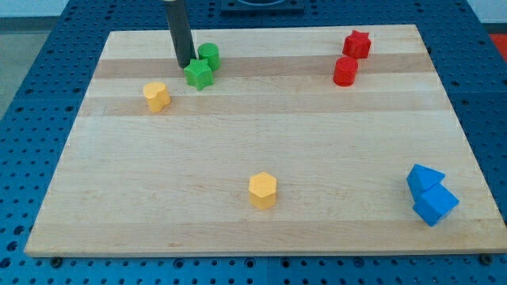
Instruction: Place the yellow heart to the top left of the board
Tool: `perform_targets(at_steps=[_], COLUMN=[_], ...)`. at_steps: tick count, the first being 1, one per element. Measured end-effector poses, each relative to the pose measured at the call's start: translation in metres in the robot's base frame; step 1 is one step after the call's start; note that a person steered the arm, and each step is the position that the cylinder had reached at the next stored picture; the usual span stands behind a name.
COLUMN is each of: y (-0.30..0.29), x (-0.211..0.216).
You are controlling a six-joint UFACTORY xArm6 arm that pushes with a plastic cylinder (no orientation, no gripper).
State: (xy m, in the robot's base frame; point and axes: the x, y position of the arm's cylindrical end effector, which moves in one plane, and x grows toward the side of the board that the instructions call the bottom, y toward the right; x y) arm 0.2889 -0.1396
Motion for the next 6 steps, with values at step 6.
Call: perform_targets(at_steps=[6], y=[-0.019], x=[0.138])
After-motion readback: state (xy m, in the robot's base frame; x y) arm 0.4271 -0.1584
